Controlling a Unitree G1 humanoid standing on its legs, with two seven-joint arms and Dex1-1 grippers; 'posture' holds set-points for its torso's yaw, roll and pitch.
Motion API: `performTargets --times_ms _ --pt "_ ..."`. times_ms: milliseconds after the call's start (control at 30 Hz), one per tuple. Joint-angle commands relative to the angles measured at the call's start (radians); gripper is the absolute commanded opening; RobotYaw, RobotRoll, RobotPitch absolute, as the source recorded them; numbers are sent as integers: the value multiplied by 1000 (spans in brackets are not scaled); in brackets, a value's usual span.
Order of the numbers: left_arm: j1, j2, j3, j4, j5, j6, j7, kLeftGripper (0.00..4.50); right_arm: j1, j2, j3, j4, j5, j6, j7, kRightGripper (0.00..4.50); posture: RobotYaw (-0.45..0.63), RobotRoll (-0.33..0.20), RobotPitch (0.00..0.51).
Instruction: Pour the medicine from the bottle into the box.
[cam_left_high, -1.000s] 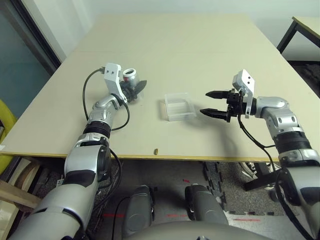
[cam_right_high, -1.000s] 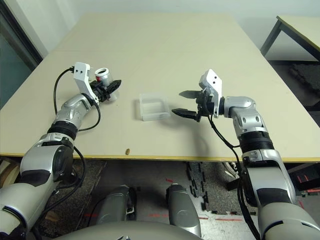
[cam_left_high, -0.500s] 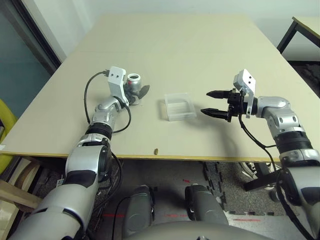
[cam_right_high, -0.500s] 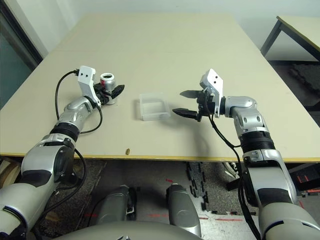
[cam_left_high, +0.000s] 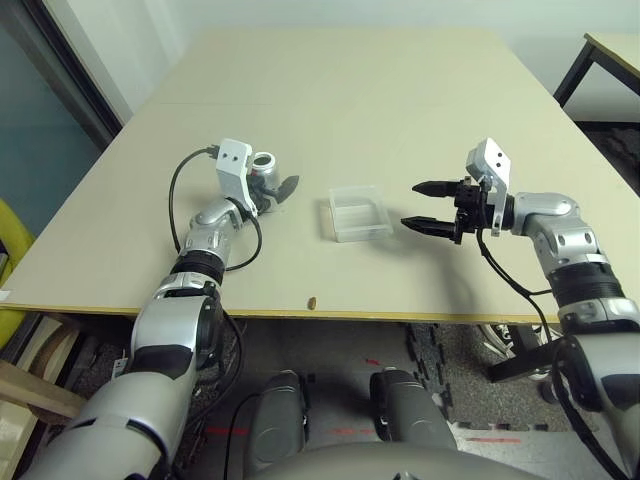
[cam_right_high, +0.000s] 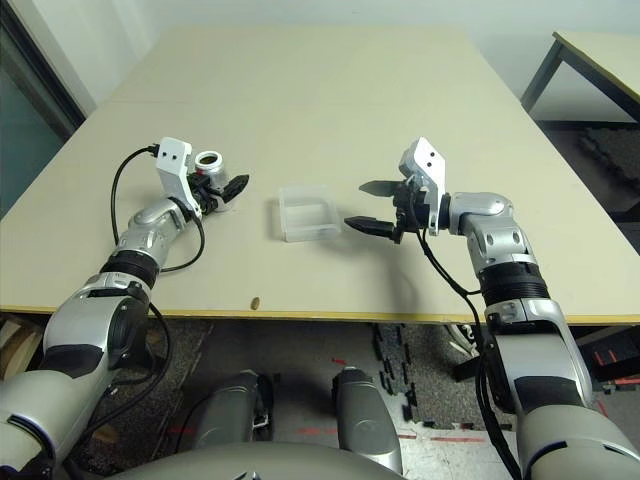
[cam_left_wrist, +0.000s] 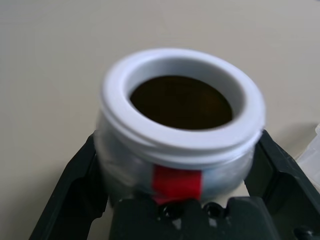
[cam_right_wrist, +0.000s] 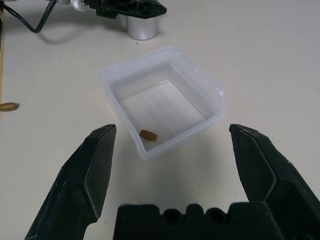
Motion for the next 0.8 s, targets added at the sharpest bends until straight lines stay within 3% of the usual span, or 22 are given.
performTargets --times_ms 33,167,333,467,633,800 --pt "54 17 8 -80 -21 40 -6 4453 -1 5 0 4 2 -11 -3 4500 -165 0 46" --pt "139 23 6 -240 -45 111 -5 4453 2 8 1 9 0 -16 -3 4500 -169 0 42" --pt "344 25 3 -597 -102 283 8 4453 -1 11 -5 16 1 -23 -8 4500 -168 0 40" --pt "448 34 13 -768 -136 381 34 4453 -1 12 -7 27 0 -33 -9 4500 -155 0 36" --pt "528 44 46 -926 -184 464 65 4453 -1 20 -26 38 8 -37 -44 4500 -147 0 36" --pt "528 81 99 -974 -220 479 88 4453 -10 47 -97 54 51 -2 -141 4500 -136 0 36"
